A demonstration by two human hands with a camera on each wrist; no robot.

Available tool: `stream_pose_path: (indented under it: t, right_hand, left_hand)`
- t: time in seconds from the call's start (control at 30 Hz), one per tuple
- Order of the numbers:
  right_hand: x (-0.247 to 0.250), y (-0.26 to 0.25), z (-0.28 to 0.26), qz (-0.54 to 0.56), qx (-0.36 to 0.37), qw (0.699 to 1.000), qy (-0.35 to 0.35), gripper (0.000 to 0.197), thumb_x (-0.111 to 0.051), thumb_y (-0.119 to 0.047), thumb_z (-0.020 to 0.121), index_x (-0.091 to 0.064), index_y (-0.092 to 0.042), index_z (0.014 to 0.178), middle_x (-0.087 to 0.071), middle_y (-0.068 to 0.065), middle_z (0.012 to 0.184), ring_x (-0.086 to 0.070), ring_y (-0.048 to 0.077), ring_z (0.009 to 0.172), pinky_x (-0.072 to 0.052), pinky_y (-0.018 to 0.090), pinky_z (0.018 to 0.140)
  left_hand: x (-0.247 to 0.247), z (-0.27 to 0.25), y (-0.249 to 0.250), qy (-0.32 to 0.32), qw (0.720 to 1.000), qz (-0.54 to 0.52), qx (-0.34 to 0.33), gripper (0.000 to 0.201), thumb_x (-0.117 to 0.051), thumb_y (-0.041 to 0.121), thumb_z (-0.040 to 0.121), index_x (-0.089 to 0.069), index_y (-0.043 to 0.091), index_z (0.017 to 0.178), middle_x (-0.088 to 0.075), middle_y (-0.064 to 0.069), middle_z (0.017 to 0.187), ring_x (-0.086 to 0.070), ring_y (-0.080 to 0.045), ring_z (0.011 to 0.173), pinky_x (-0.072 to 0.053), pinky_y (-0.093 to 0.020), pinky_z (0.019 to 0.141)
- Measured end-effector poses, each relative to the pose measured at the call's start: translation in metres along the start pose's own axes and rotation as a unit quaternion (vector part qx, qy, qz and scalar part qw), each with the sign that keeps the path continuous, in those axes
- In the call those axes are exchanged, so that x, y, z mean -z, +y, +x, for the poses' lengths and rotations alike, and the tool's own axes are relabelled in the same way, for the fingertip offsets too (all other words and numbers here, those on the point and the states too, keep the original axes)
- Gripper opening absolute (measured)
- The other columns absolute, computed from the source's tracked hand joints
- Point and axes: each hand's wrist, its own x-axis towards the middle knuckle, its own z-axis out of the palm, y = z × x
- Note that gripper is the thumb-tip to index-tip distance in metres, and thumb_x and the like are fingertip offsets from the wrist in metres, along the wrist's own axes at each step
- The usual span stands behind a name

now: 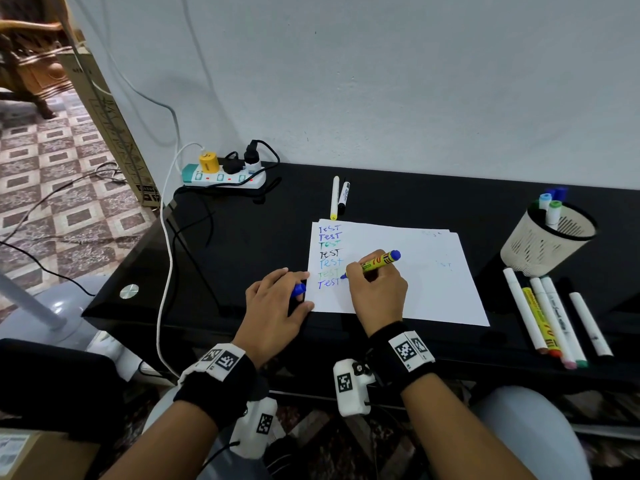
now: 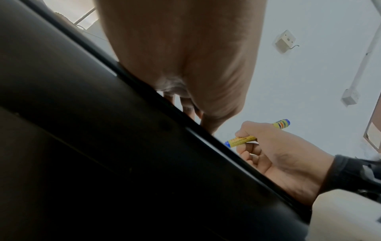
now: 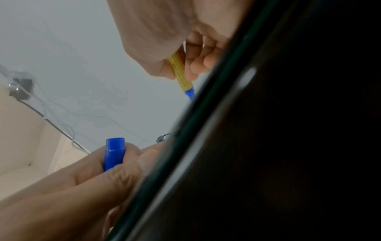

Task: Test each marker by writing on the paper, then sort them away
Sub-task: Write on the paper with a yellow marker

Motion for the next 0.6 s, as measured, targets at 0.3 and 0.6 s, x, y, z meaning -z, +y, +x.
stream_pose_path:
  t: [0.3, 0.6]
  right_hand:
    - [0.018, -0.006, -0.003, 0.144, -0.052, 0.988, -0.001, 0.006, -0.073, -0.028, 0.087, -0.068, -0.025, 0.084, -0.073, -0.003, 0.077, -0.069, 0.016, 0.074, -0.058, 0.042, 0.079]
    - [0.098, -0.068, -0.035, 0.258, 0.047, 0.957, -0.125, 0.02, -0.06, -0.011, 0.1, -0.068, 0.004, 0.089, -0.06, 0.007, 0.064, -0.055, 0.018, 0.06, -0.048, 0.03, 0.056]
  left_hand:
    - [0.009, -0.002, 0.005, -0.022, 1.0, -0.011, 0.008, 0.046, -0.06, 0.037, 0.092, -0.047, 0.033, 0.136, -0.05, 0.025, 0.096, -0.024, -0.005, 0.142, -0.012, -0.032, 0.113]
    - [0.074, -0.036, 0.079, -0.039, 0.989, -0.116, -0.08, 0.02, -0.035, 0.032, 0.104, -0.053, 0.024, 0.104, -0.055, 0.013, 0.095, -0.047, -0.005, 0.099, -0.037, -0.025, 0.089]
